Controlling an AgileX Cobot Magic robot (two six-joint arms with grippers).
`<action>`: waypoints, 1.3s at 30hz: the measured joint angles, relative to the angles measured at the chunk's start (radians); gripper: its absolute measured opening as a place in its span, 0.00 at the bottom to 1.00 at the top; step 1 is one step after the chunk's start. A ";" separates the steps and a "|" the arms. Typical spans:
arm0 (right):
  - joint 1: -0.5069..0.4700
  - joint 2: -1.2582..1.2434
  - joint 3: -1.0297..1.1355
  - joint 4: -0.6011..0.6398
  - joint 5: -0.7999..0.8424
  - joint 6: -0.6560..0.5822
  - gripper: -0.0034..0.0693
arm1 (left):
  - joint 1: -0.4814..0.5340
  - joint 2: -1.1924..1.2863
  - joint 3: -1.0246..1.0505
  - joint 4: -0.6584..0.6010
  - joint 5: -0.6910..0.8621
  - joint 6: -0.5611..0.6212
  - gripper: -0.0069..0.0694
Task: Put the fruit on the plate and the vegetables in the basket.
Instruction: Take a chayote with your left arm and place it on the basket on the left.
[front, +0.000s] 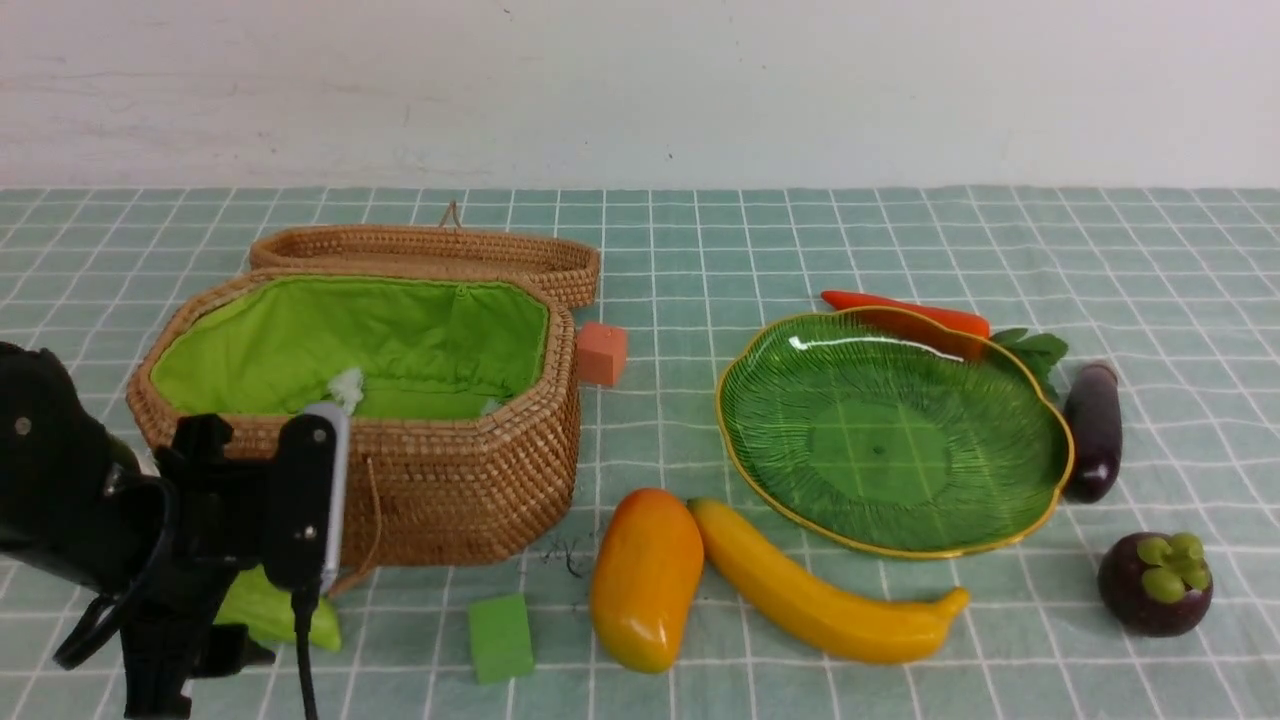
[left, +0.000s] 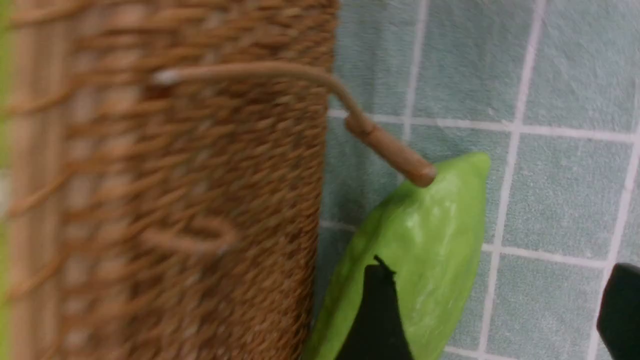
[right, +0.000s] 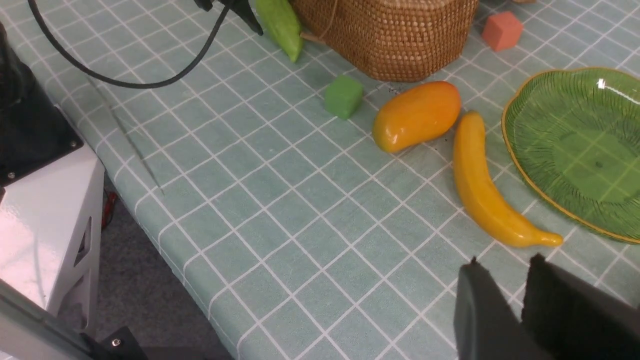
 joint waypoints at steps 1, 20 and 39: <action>0.000 0.000 0.000 0.000 0.000 0.000 0.26 | 0.000 0.014 0.000 0.008 -0.002 0.028 0.82; 0.000 0.000 -0.001 0.002 0.000 0.000 0.27 | 0.000 0.149 -0.001 0.176 -0.138 0.099 0.81; 0.000 0.001 -0.001 0.026 0.000 0.000 0.29 | -0.025 0.109 -0.003 0.219 0.025 -0.045 0.65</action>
